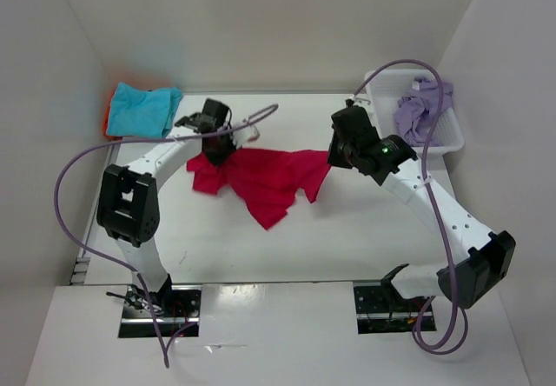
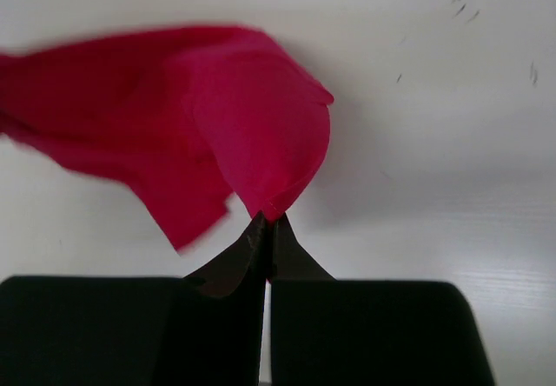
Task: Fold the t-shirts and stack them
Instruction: Flatten out the tshirt
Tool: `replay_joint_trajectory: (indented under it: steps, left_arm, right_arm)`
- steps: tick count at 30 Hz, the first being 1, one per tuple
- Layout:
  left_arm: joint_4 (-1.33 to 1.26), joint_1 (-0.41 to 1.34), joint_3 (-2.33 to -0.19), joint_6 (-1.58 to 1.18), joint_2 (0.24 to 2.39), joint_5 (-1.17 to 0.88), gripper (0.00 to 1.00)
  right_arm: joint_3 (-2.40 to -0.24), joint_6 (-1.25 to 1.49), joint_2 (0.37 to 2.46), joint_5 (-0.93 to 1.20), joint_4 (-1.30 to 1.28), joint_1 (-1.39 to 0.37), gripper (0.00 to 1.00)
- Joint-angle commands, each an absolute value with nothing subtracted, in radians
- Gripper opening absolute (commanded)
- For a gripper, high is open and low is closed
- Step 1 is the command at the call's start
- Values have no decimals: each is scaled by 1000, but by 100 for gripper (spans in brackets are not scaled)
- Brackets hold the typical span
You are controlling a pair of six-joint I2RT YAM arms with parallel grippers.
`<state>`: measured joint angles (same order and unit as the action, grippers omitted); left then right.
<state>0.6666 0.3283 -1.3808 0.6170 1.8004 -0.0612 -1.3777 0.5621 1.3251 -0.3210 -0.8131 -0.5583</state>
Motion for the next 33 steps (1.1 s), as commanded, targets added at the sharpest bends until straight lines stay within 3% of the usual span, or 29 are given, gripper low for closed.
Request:
replay_joint_trajectory:
  steps: [1, 2, 4, 7, 8, 15, 20, 24, 33]
  left_arm:
    - [505, 322, -1643, 566, 1853, 63, 10]
    - [514, 322, -1698, 554, 1908, 72, 28]
    - [537, 322, -1782, 513, 1945, 98, 80]
    - [516, 322, -1795, 480, 1921, 86, 89]
    - [506, 322, -1772, 480, 1872, 75, 98]
    - [509, 365, -1413, 626, 1657, 68, 100]
    - [597, 393, -1237, 617, 1632, -44, 90]
    - [580, 402, -1200, 569, 1704, -64, 77]
    - [480, 402, -1218, 531, 1807, -135, 80]
  right_arm:
    - [-1303, 626, 1287, -234, -766, -552, 0]
    - [-1277, 635, 1287, -218, -746, -552, 0]
    - [-1255, 658, 1287, -195, -724, -552, 0]
    - [-1246, 658, 1287, -195, -701, -552, 0]
    - [-1246, 658, 1287, -195, -701, -552, 0]
    - [-1295, 617, 1353, -206, -681, -541, 0]
    - [-1295, 597, 1362, -215, -681, -541, 0]
    - [-1304, 597, 1362, -224, -681, -532, 0]
    - [-1293, 597, 1333, -242, -701, -532, 0]
